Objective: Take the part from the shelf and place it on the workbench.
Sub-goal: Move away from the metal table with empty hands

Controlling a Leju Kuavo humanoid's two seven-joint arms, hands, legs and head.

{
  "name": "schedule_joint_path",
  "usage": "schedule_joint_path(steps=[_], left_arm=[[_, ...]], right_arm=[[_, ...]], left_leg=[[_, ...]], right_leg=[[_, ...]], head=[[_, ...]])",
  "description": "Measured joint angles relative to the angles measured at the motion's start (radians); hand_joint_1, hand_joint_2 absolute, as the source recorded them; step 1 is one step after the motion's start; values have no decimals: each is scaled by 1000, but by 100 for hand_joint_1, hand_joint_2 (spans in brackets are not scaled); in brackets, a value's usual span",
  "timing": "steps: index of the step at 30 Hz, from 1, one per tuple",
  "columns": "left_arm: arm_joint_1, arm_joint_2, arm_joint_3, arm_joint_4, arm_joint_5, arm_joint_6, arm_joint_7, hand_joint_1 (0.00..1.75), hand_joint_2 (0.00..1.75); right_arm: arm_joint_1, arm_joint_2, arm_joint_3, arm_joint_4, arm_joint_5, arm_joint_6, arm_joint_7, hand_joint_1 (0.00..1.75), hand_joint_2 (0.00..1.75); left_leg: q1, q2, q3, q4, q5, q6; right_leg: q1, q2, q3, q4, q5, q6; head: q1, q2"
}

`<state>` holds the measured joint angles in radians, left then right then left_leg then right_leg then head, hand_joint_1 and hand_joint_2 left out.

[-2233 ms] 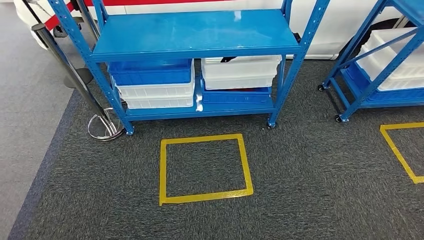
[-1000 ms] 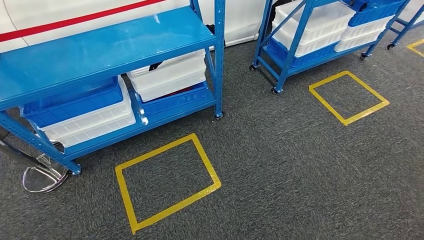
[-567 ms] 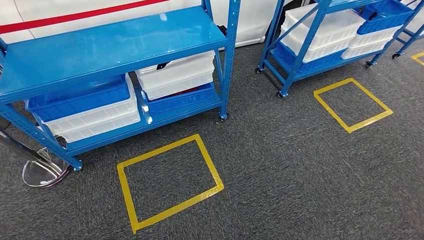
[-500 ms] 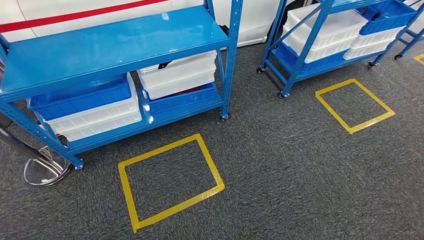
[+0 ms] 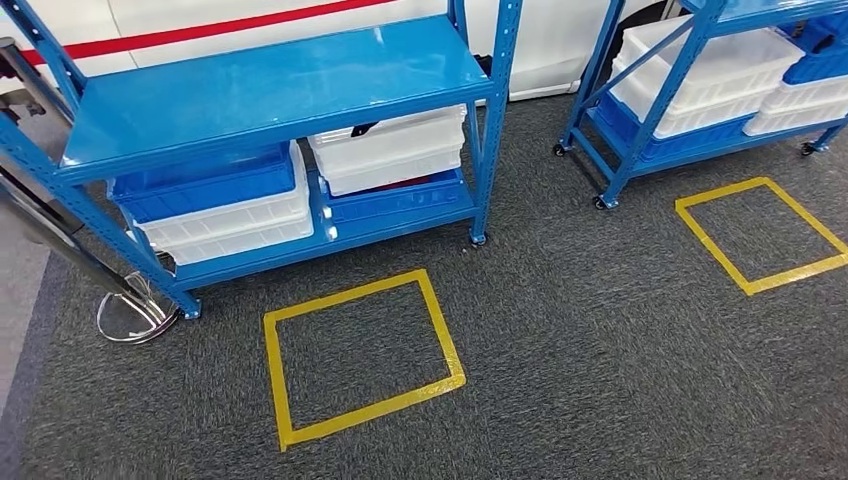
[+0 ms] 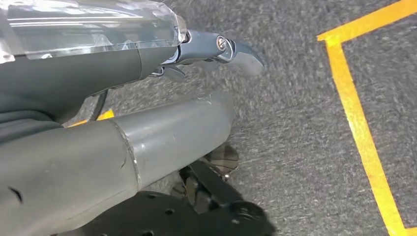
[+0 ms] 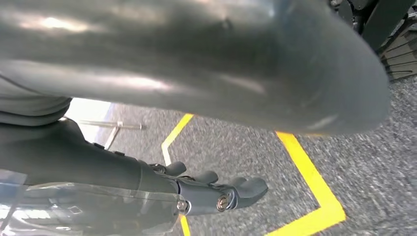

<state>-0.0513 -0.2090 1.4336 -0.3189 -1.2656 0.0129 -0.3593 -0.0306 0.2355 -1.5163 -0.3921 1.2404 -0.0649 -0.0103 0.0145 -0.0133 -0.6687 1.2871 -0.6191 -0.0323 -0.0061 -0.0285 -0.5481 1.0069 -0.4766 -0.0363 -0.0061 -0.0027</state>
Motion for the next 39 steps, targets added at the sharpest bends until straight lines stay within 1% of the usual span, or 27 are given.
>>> schedule_joint_path(steps=[1,2,4,5,7,9,11,13,14,15,16,17,18,20,22,24,25,27,28,29,30,31,32,34,35,37,39], left_arm=[[1,0,0,0,0,0,0,0,0],[2,0,0,0,0,2,0,0,0],[2,0,0,-1,0,4,1,0,0],[1,0,0,-2,0,6,1,0,0],[0,-1,0,-3,0,7,2,0,0],[1,-1,0,-4,0,7,2,0,0],[0,-2,0,-4,0,7,3,0,0],[-2,-3,0,-5,0,7,3,0,0],[-2,-3,0,-5,0,7,3,0,0],[-2,-3,0,-5,0,7,3,0,0],[-1,-3,0,-5,0,7,3,0,0],[-1,-4,0,-5,0,7,3,0,0],[-1,-4,0,-5,0,7,3,0,0],[-3,-6,0,-5,0,6,4,0,0],[-5,-8,0,-6,2,5,5,0,0],[-4,-9,0,-8,4,5,7,0,0],[-4,-9,0,-8,5,4,7,0,0],[-5,-10,0,-8,7,3,8,0,0],[-7,-10,0,-8,9,0,9,0,0],[-8,-10,0,-8,11,-3,11,0,0],[-9,-11,0,-8,14,-6,12,0,0],[-9,-11,0,-8,16,-8,13,0,0],[-8,-11,1,-9,19,-10,14,0,0],[-7,-11,1,-10,20,-10,15,0,0],[-7,-11,2,-10,20,-10,16,0,0],[-7,-12,2,-12,20,-10,17,0,0],[-5,-12,2,-14,20,-10,18,0,0]], right_arm=[[0,0,1,0,0,1,0,0,0],[0,0,2,1,0,2,0,0,0],[-1,0,4,2,0,6,0,0,0],[-1,0,4,2,0,8,0,0,0],[-3,0,5,2,1,11,0,0,0],[-6,-1,6,3,1,11,0,0,0],[-7,-1,6,3,1,10,0,0,0],[-5,-1,6,3,1,10,0,0,0],[-5,-1,6,3,1,10,1,0,0],[-4,-2,6,3,1,10,1,0,0],[-4,-2,6,3,1,10,1,0,0],[-3,-2,6,3,1,11,1,0,0],[-3,-2,6,3,1,11,1,0,0],[-2,-3,6,3,1,13,1,0,0],[-2,-2,7,3,2,13,1,0,0],[-5,-1,7,3,2,14,1,0,0],[-6,0,7,4,2,14,2,0,0],[-6,1,7,4,3,14,2,0,0],[-4,1,7,4,2,14,2,0,0],[-4,1,7,4,-1,12,3,0,0],[-3,1,6,4,-5,10,4,0,0],[-4,1,6,4,-10,8,6,0,0],[-5,1,5,4,-13,5,7,0,0],[-8,2,5,4,-17,3,8,0,0],[-10,3,4,4,-19,0,8,0,0],[-17,4,4,4,-22,-9,9,0,0],[-23,5,3,3,-24,-18,11,0,0]], left_leg=[[0,3,-1,3,11,0],[0,7,18,-35,39,1],[-4,35,91,-177,106,9],[-6,48,119,-234,126,14],[-12,59,138,-280,136,24],[-9,42,138,-287,142,34],[-3,26,142,-297,152,46],[0,10,140,-301,158,53],[0,0,137,-300,159,55],[0,-11,136,-300,160,55],[0,-23,137,-300,160,55],[1,-36,138,-299,159,54],[1,-50,141,-299,158,52],[1,-76,143,-296,156,42],[1,-96,136,-294,156,28],[5,-116,128,-294,158,13],[6,-112,124,-288,154,7],[5,-65,95,-227,115,0],[4,-32,65,-166,81,-2],[4,-11,30,-94,47,-4],[5,0,-1,-30,22,-6],[5,4,-15,1,18,-7],[5,7,-10,-8,34,-6],[4,17,59,-135,102,2],[1,24,96,-204,125,7],[-6,32,134,-282,134,22],[-7,28,138,-294,128,38]], right_leg=[[2,-10,2,0,-1,0],[3,-20,4,1,-3,1],[6,-38,11,4,-9,6],[8,-46,13,7,-13,10],[10,-58,17,9,-17,20],[10,-67,22,7,-18,31],[6,-41,12,37,-45,43],[-1,4,-38,146,-111,53],[-3,17,-72,217,-144,56],[-6,21,-99,271,-160,59],[-8,23,-112,294,-156,60],[-10,25,-104,274,-130,61],[-12,32,-79,217,-90,60],[-17,82,-17,73,-22,56],[-16,116,8,10,-4,52],[-14,98,8,7,-4,44],[-14,86,10,4,-2,37],[-16,56,13,-5,0,21],[-12,40,14,-5,-1,16],[-9,24,14,-5,-2,12],[-5,8,14,-4,-4,10],[-3,-8,15,-4,-5,9],[-1,-22,16,-3,-7,9],[2,-40,22,-1,-13,13],[5,-46,24,0,-17,17],[7,-53,29,-2,-24,30],[4,-54,34,5,-17,45]], head=[[0,0],[-1,0],[-1,0],[-1,0],[0,0],[-1,0],[4,0],[10,0],[12,0],[12,0],[12,0],[12,0],[13,0],[14,0],[16,0],[16,0],[15,0],[7,0],[2,0],[-3,0],[-5,0],[-6,0],[-6,0],[-6,0],[-6,0],[-6,0],[-6,0]])
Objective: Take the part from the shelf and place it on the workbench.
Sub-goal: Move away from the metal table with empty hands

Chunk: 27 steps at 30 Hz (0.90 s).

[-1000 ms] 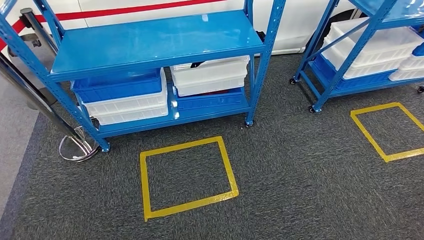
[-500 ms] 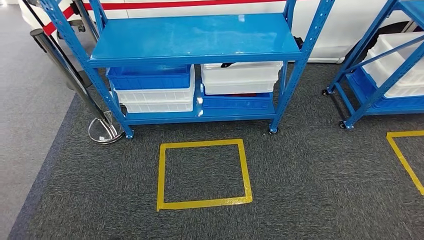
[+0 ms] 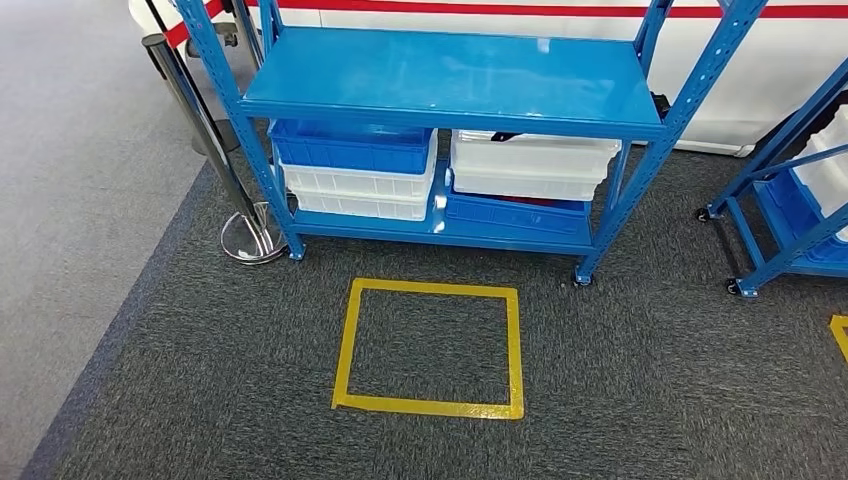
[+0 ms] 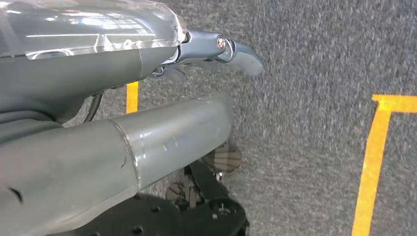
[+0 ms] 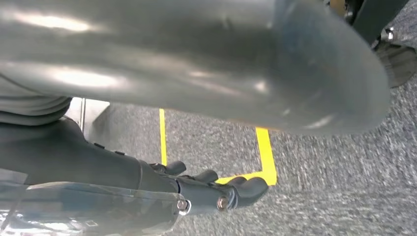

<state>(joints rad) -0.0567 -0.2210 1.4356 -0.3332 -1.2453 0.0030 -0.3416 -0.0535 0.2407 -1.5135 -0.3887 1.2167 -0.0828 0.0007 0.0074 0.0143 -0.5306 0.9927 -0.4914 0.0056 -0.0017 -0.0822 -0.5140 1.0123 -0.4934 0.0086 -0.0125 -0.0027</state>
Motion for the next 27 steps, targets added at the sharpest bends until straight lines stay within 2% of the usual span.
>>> schedule_joint_path(steps=[2,3,5,6,7,8,9,11,12,13,16,17,18,19,20,21,22,23,24,25,27], left_arm=[[1,-2,0,-1,0,0,0,0,0],[0,-3,1,-2,0,0,0,0,0],[-3,-5,1,-3,1,1,1,0,0],[-3,-6,1,-3,2,2,4,0,0],[-4,-6,1,-3,4,2,7,0,0],[-3,-7,1,-3,6,4,12,0,0],[-3,-7,1,-3,7,6,16,0,0],[-4,-7,2,-2,8,10,21,0,0],[-5,-6,2,-2,9,13,23,0,0],[-6,-6,2,-2,10,16,26,0,0],[-12,-5,2,-2,11,22,31,0,0],[-15,-5,2,-2,12,23,32,0,0],[-17,-5,2,-2,12,24,33,0,0],[-19,-5,2,-2,12,26,35,0,0],[-19,-5,2,-1,11,27,38,0,0],[-18,-5,2,-1,11,29,41,0,0],[-16,-5,2,-1,10,31,44,0,0],[-13,-5,2,-1,10,33,47,0,0],[-11,-5,2,-1,10,34,49,0,0],[-9,-4,2,-1,10,35,50,0,0],[-3,-2,2,-1,10,36,54,0,0]], right_arm=[[-2,1,0,0,-1,-5,2,0,0],[-2,2,-1,0,-2,-6,3,0,0],[0,2,-1,0,-3,-6,4,0,0],[1,1,-1,0,-3,-5,4,0,0],[2,1,-1,0,-3,-4,4,0,0],[3,1,-1,-1,-2,-1,4,0,0],[5,1,-1,-1,-1,1,4,0,0],[11,0,-2,-2,2,5,4,0,0],[13,-1,-2,-3,3,6,4,0,0],[13,-1,-2,-3,4,8,4,0,0],[9,-1,-2,-3,6,10,6,0,0],[9,-1,-2,-4,6,10,6,0,0],[8,-1,-1,-4,6,9,6,0,0],[8,-1,-1,-5,6,9,7,0,0],[7,-1,-1,-6,6,9,7,0,0],[7,-2,-1,-6,7,9,8,0,0],[7,-2,-1,-6,7,9,10,0,0],[8,-2,-1,-6,7,8,12,0,0],[8,-1,-1,-6,8,8,14,0,0],[9,-1,-1,-6,9,8,16,0,0],[10,0,-1,-6,10,8,20,0,0]], left_leg=[[3,-5,15,-8,4,15],[4,-8,23,-10,5,20],[4,-11,34,-11,-1,25],[4,-15,39,-11,-6,25],[4,-19,47,-11,-13,24],[4,-24,57,-11,-21,21],[5,-28,69,-11,-30,19],[6,-36,97,-9,-52,11],[6,-38,108,-9,-63,5],[5,-40,116,-11,-74,-2],[6,-39,130,10,-75,-22],[7,-36,118,47,-64,-26],[7,-33,87,102,-57,-29],[8,-29,44,170,-62,-33],[8,-27,-5,237,-81,-37],[8,-25,-52,288,-115,-40],[8,-24,-91,315,-153,-43],[8,-23,-117,315,-179,-43],[8,-22,-132,288,-180,-39],[6,-21,-138,241,-149,-34],[-2,-12,-143,131,-12,-17]], right_leg=[[-5,23,-6,31,-6,11],[-9,40,-24,63,-26,15],[-13,71,-96,179,-81,22],[-13,76,-137,238,-101,25],[-13,77,-169,275,-106,28],[-14,77,-184,277,-93,30],[-15,77,-180,242,-63,30],[-15,79,-147,119,23,25],[-13,80,-133,72,49,19],[-10,80,-124,46,64,12],[-4,79,-101,32,47,-14],[-6,78,-87,27,39,-22],[-7,76,-72,22,31,-29],[-9,74,-56,17,22,-34],[-8,73,-42,14,11,-38],[-8,73,-27,13,-2,-40],[-8,74,-11,12,-15,-40],[-8,76,8,12,-30,-39],[-8,77,28,11,-45,-38],[-8,77,49,10,-60,-36],[-5,78,86,8,-91,-30]], head=[[2,0],[5,0],[9,0],[9,0],[10,0],[10,0],[11,0],[14,0],[16,0],[17,0],[17,0],[17,0],[15,0],[12,0],[10,0],[8,0],[7,0],[6,0],[5,0],[5,0],[1,0]])
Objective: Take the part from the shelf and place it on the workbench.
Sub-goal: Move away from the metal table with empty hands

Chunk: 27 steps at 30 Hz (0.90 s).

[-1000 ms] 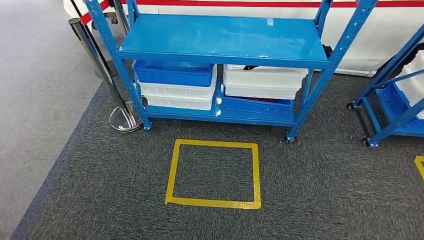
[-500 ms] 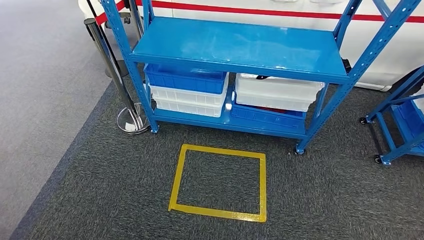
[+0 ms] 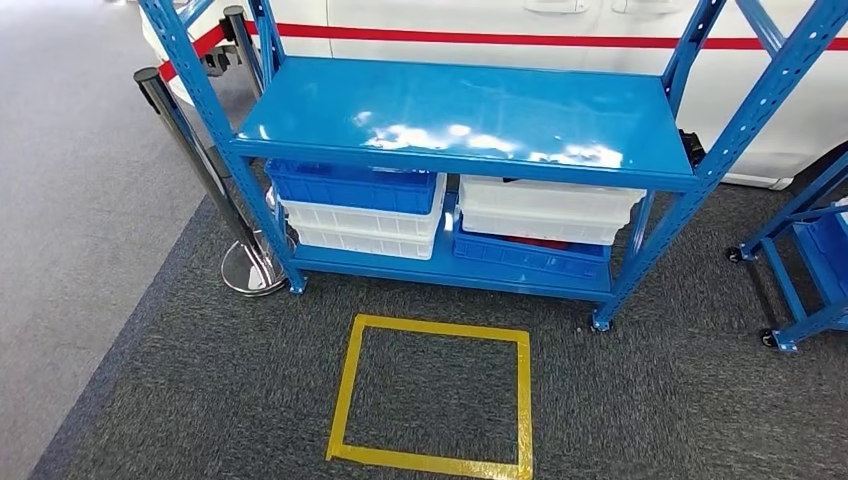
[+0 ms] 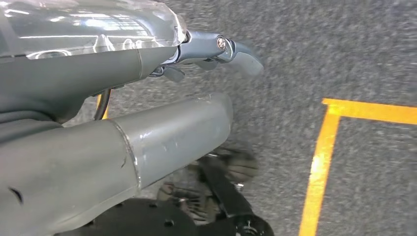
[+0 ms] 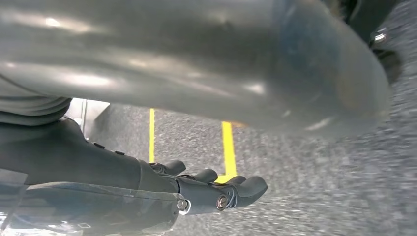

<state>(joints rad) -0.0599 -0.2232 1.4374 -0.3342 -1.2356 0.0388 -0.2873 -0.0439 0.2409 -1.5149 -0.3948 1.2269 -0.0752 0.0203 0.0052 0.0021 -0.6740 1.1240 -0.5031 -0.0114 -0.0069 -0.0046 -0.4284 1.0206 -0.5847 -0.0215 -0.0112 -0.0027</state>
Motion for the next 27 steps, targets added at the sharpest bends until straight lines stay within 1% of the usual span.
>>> schedule_joint_path(steps=[1,2,3,4,5,6,7,8,9,10,11,12,13,14,15,16,17,18,19,20,21,22,23,24,25,26,27], left_arm=[[2,1,0,0,0,0,3,0,0],[3,2,0,0,0,1,6,0,0],[3,3,0,0,0,1,9,0,0],[1,2,0,1,0,1,11,0,0],[0,2,0,1,0,1,11,0,0],[-1,3,0,1,0,1,11,0,0],[-2,3,0,1,0,1,12,0,0],[-2,3,0,1,0,2,12,0,0],[-2,3,0,1,0,2,13,0,0],[-1,3,0,1,0,2,15,0,0],[0,3,0,1,0,2,17,0,0],[1,3,0,1,0,2,20,0,0],[2,3,0,1,0,2,22,0,0],[3,3,0,1,0,2,23,0,0],[3,2,0,2,0,2,25,0,0],[3,2,0,2,0,2,25,0,0],[2,2,0,3,0,2,26,0,0],[1,2,0,3,0,2,27,0,0],[0,3,0,3,0,3,29,0,0],[-2,3,0,3,0,3,31,0,0],[-6,2,0,3,0,4,34,0,0],[-10,2,-1,3,0,5,38,0,0],[-14,2,-1,3,-1,5,42,0,0],[-16,2,-1,3,-2,6,46,0,0],[-16,2,-2,3,-2,6,49,0,0],[-14,2,-2,3,-3,7,51,0,0],[-12,2,-2,3,-3,9,53,0,0]], right_arm=[[-1,1,0,0,1,0,2,0,0],[-3,2,0,0,2,0,4,0,0],[-5,2,0,0,4,0,6,0,0],[-8,2,0,-1,5,0,8,0,0],[-8,2,0,-1,7,0,9,0,0],[-9,2,0,-1,8,0,10,0,0],[-10,1,1,-1,9,0,10,0,0],[-10,1,1,-1,10,0,10,0,0],[-10,1,1,-1,10,0,11,0,0],[-8,1,1,-1,10,0,13,0,0],[-6,1,1,-1,10,0,16,0,0],[-4,1,1,-1,11,0,19,0,0],[-1,1,1,-1,11,0,21,0,0],[1,1,1,-2,11,0,22,0,0],[4,1,0,-2,11,0,22,0,0],[5,1,0,-3,11,-1,22,0,0],[5,1,0,-3,11,-1,22,0,0],[5,1,0,-4,11,-2,23,0,0],[3,1,0,-4,11,-3,23,0,0],[2,2,0,-5,11,-7,24,0,0],[0,2,0,-6,12,-11,25,0,0],[-2,3,0,-6,13,-15,27,0,0],[-5,3,0,-7,14,-19,28,0,0],[-8,3,1,-7,15,-22,30,0,0],[-10,3,2,-7,16,-24,31,0,0],[-10,4,2,-7,17,-27,32,0,0],[-10,4,2,-7,18,-28,33,0,0]], left_leg=[[-4,3,2,-34,54,6],[-6,4,6,-54,84,11],[-5,1,15,-60,80,16],[-2,-3,30,-67,75,22],[0,-6,44,-75,71,28],[2,-8,60,-83,66,35],[3,-9,78,-90,59,40],[2,-10,95,-95,49,44],[2,-11,113,-101,37,47],[2,-14,133,-105,23,48],[2,-18,153,-108,9,47],[2,-22,175,-111,-6,46],[2,-24,195,-112,-21,44],[2,-26,214,-114,-37,42],[2,-26,231,-113,-51,40],[1,-28,243,-115,-64,36],[1,-30,256,-117,-72,30],[0,-31,267,-114,-74,24],[0,-31,273,-107,-71,17],[0,-28,275,-89,-67,13],[-1,-24,265,-60,-67,9],[0,-21,243,-20,-79,5],[2,-18,212,30,-103,2],[4,-16,175,81,-133,-2],[6,-15,139,123,-159,-6],[9,-14,111,143,-168,-8],[11,-13,97,134,-152,-10]], right_leg=[[2,1,14,-3,-16,5],[4,1,30,-5,-24,11],[6,2,40,-3,-24,18],[7,1,42,11,-16,25],[7,2,32,45,2,32],[6,3,5,95,18,37],[4,4,-36,159,19,40],[3,4,-82,218,3,42],[2,4,-127,262,-34,44],[1,4,-167,286,-80,48],[1,4,-193,283,-118,50],[1,4,-211,259,-134,50],[1,5,-219,215,-114,48],[3,5,-223,159,-55,43],[5,5,-223,104,32,36],[9,5,-220,67,95,31],[12,6,-216,45,141,26],[15,6,-209,37,157,21],[15,7,-197,34,145,15],[13,6,-184,27,148,9],[10,6,-171,20,144,2],[7,5,-159,13,140,-3],[5,4,-152,8,136,-6],[4,4,-146,6,130,-9],[4,5,-141,5,125,-9],[3,6,-135,5,118,-8],[2,6,-127,5,112,-6]], head=[[-1,0],[-2,0],[-2,0],[-2,0],[0,0],[2,0],[3,0],[5,0],[5,0],[6,0],[6,0],[7,0],[8,0],[10,0],[11,0],[13,0],[15,0],[16,0],[17,0],[17,0],[16,0],[14,0],[12,0],[10,0],[9,0],[9,0],[8,0]])
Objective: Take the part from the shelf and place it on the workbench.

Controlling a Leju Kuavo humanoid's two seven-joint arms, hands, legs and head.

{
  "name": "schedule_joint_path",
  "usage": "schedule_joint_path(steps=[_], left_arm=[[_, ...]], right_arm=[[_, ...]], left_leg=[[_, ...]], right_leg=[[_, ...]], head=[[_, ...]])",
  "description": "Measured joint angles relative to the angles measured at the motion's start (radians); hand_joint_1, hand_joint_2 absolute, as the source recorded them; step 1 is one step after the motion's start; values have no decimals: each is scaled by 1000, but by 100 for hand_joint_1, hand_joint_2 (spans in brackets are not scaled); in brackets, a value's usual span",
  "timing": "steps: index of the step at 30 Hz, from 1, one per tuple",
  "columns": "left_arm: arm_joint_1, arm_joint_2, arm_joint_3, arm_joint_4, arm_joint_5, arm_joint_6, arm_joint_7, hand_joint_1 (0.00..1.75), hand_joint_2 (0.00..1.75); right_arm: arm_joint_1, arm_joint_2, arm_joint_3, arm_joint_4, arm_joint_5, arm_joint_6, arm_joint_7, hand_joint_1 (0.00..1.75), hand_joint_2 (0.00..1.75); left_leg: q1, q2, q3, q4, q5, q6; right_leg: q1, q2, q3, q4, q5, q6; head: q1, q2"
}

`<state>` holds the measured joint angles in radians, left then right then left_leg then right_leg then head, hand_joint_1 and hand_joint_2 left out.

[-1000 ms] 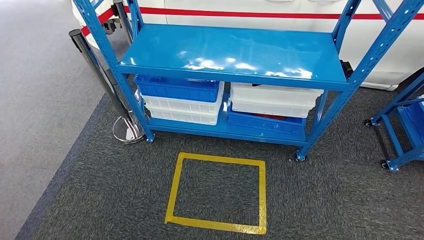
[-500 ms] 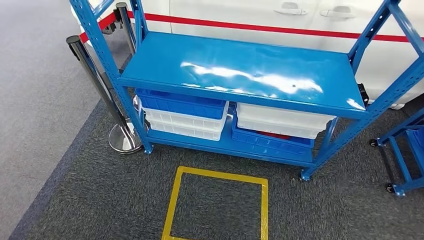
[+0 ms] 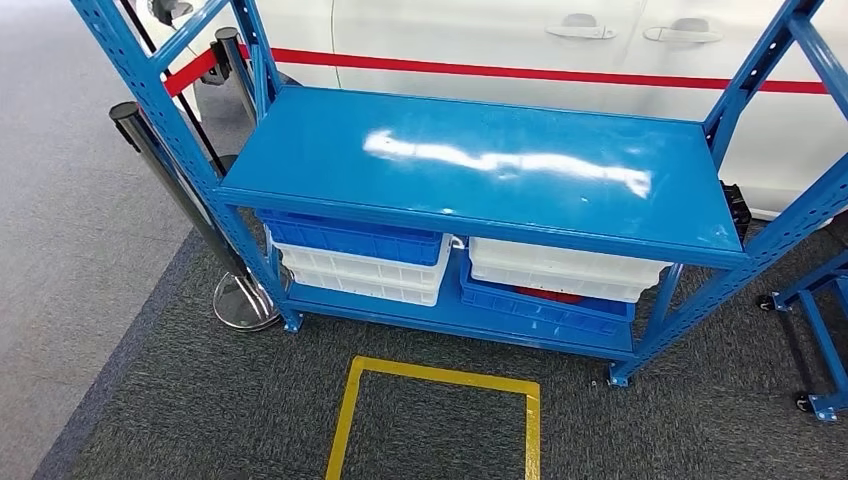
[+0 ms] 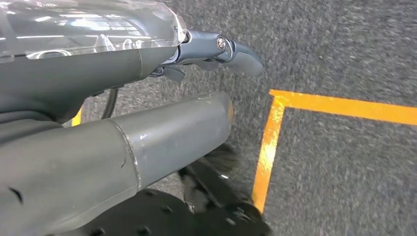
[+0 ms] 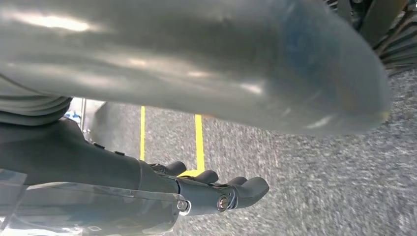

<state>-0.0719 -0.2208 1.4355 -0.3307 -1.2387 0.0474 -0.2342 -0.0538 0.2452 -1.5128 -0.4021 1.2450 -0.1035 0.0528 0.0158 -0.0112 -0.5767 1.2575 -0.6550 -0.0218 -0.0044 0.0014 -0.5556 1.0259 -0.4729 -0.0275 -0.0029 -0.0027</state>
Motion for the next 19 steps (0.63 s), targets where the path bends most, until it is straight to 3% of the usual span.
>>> schedule_joint_path(steps=[3,4,6,9,10,13,15,19], left_arm=[[3,0,0,0,0,6,1,0,0],[3,0,0,0,0,7,1,0,0],[3,0,0,0,0,8,2,0,0],[5,0,-1,0,0,9,3,0,0],[5,0,-1,0,1,9,3,0,44],[3,0,-2,0,-1,14,4,0,175],[2,-1,-6,0,-9,26,14,0,175],[3,-1,-28,0,-38,33,48,0,175]], right_arm=[[1,3,0,0,1,-2,2,0,0],[0,3,0,0,1,-3,1,0,0],[-3,3,0,0,1,-3,1,0,0],[-4,3,1,-1,1,-3,1,0,0],[-4,3,1,-1,1,-3,0,0,44],[-5,3,2,-1,3,-4,-17,0,175],[-5,3,4,-1,3,-7,-33,0,175],[-5,2,11,-1,-7,-3,-56,0,175]], left_leg=[[3,7,20,-160,132,-4],[1,10,27,-200,145,-2],[-2,14,30,-221,148,8],[0,13,36,-228,170,12],[-2,13,37,-228,170,12],[-4,11,38,-228,166,19],[-4,11,39,-228,163,23],[-5,11,40,-228,160,28]], right_leg=[[-3,-2,25,1,-18,12],[-2,-2,29,1,-23,17],[1,-4,32,3,-31,27],[5,-5,36,3,-38,4],[6,-5,37,0,-37,-5],[5,-5,42,-8,-38,-4],[5,-5,46,-12,-38,2],[3,-5,50,-18,-39,30]], head=[[0,0],[-2,0],[-4,0],[-4,0],[-3,0],[-4,0],[-3,0],[-4,0]])
